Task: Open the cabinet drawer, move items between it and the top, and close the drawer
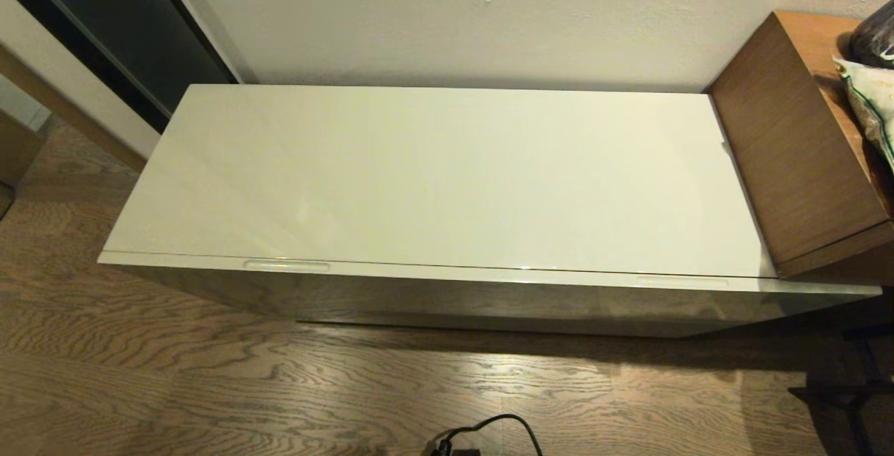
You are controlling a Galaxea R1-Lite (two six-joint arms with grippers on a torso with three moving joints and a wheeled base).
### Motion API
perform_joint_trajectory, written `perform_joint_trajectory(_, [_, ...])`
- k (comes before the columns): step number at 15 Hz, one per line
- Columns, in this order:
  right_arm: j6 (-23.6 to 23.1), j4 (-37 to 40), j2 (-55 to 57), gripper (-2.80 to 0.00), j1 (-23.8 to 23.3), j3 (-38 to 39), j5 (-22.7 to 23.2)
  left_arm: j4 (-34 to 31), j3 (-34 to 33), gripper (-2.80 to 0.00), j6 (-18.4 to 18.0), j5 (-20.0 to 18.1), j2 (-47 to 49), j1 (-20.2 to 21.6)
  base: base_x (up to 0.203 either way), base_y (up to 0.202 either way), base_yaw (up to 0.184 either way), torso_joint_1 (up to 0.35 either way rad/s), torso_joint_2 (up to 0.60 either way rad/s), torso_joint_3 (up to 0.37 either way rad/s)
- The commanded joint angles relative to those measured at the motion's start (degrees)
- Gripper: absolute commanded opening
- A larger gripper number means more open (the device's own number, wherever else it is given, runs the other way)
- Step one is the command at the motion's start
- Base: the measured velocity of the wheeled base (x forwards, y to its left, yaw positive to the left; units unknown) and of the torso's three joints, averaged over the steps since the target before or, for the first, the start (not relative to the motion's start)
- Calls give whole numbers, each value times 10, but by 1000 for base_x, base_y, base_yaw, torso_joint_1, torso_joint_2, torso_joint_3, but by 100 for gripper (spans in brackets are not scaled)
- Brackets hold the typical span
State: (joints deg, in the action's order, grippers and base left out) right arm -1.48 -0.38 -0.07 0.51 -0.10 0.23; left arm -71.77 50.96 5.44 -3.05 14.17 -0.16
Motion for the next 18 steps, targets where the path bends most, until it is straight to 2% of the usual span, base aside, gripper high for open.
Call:
perform_joint_trajectory(1, [0,-1,1,-280,0,0,0,-3,-31,-280,-15,1,-39,1,0,0,0,0,0,0])
perform_joint_trajectory(2, [0,0,1,-280,0,0,0,-3,-44,-280,-27,1,-53,0,0,0,0,0,0,0])
perform_joint_trajectory(5, [0,-1,1,-280,0,0,0,-6,-84,-280,-108,1,-139,0,0,0,0,0,0,0])
perform_joint_trajectory(7, [0,-1,1,-280,0,0,0,6,-101,-280,-125,8,-142,0,0,0,0,0,0,0])
perform_joint_trajectory(9, [0,-1,1,-280,0,0,0,46,-102,-280,-125,9,-141,0,0,0,0,0,0,0])
perform_joint_trajectory(11, [0,0,1,-280,0,0,0,116,-117,-280,-113,10,-142,0,0,0,0,0,0,0])
perform_joint_trajectory(15, [0,-1,1,-280,0,0,0,311,-175,-280,4,15,-142,0,0,0,0,0,0,0])
perform_joint_trajectory(17, [0,0,1,-280,0,0,0,406,-225,-280,23,29,-142,0,0,0,0,0,0,0])
perform_joint_trajectory(18, [0,-1,1,-280,0,0,0,452,-260,-280,22,50,-141,0,0,0,0,0,0,0])
